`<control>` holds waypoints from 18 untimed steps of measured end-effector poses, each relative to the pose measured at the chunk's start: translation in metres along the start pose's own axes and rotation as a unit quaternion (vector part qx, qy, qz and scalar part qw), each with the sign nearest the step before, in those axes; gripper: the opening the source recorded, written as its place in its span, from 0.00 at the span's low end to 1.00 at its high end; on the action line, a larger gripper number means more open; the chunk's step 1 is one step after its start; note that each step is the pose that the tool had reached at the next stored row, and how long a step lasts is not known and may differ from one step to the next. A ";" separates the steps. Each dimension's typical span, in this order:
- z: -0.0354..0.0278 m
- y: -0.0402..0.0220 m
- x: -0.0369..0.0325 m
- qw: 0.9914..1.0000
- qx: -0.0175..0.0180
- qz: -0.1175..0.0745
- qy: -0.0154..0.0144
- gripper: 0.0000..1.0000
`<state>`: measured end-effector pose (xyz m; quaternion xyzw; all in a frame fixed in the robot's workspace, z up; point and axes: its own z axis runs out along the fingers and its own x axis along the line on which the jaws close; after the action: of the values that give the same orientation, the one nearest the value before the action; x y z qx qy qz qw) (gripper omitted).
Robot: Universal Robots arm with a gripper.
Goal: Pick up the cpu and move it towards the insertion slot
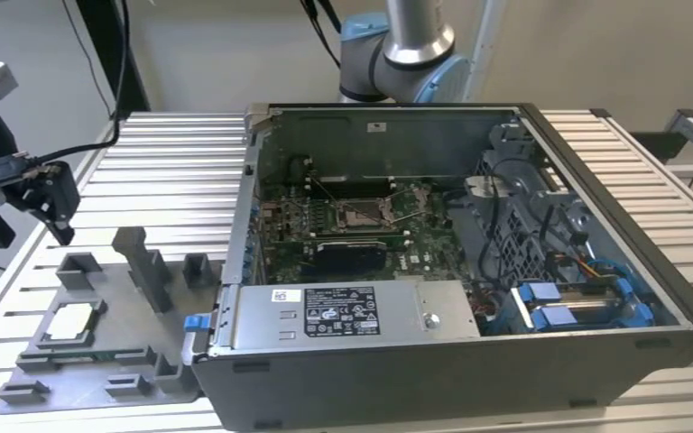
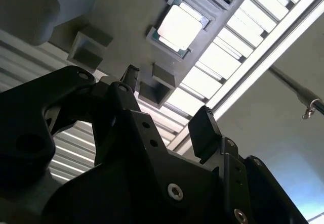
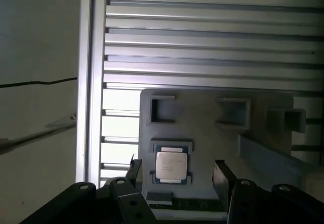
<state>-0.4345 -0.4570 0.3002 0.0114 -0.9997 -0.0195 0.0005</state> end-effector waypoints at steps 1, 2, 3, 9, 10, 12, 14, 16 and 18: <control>0.0015 -0.0001 0.0000 1.000 0.000 0.000 0.000 1.00; 0.0030 -0.0002 0.0001 1.000 0.000 0.000 0.000 1.00; 0.0045 -0.0004 0.0000 1.000 0.000 0.000 0.000 1.00; 0.0125 -0.0016 0.0000 1.000 0.000 0.000 0.000 1.00; 0.0137 -0.0017 0.0000 1.000 0.000 0.000 0.000 1.00; 0.0161 -0.0020 0.0000 1.000 0.000 0.000 0.000 1.00; 0.0185 -0.0023 0.0000 1.000 0.000 0.000 0.000 1.00; 0.0205 -0.0025 0.0001 1.000 0.000 0.000 0.000 1.00; 0.0226 -0.0027 0.0000 1.000 0.000 0.000 0.000 1.00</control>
<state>-0.4345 -0.4588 0.2775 0.0114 -0.9997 -0.0195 0.0004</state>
